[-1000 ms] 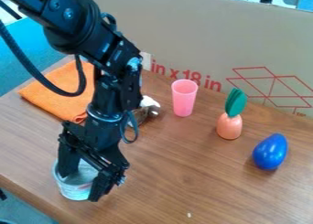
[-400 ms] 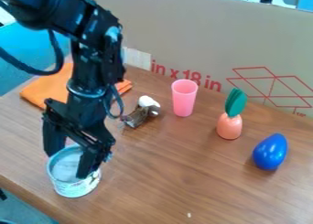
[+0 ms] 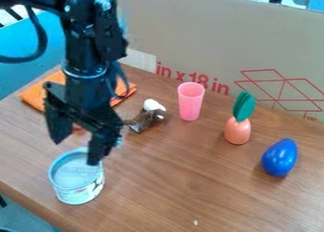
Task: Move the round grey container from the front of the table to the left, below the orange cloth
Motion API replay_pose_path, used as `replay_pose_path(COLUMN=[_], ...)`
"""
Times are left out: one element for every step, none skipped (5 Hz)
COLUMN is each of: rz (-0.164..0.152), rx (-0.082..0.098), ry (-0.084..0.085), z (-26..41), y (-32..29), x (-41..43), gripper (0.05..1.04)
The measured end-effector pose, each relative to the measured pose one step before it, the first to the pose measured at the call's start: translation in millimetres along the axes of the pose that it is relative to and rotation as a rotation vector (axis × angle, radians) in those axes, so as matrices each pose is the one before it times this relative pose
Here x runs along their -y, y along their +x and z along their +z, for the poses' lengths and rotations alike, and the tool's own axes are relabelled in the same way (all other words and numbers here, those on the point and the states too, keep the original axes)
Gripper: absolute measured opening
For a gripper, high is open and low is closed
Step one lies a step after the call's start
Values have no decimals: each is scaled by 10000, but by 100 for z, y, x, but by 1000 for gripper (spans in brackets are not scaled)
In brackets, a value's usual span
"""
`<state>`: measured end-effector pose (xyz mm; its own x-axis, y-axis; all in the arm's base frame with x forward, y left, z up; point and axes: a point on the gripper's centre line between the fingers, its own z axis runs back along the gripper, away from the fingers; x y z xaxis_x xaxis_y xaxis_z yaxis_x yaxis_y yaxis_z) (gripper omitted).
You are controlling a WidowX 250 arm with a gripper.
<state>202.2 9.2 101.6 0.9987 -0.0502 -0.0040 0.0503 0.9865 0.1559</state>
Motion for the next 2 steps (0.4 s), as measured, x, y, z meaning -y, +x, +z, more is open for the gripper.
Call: replay_pose_path(rz=[-758,-84], rx=[651,65], ry=[-830,-51], z=[97,48], y=[205,70], x=[3519,288], gripper=[1002,1002])
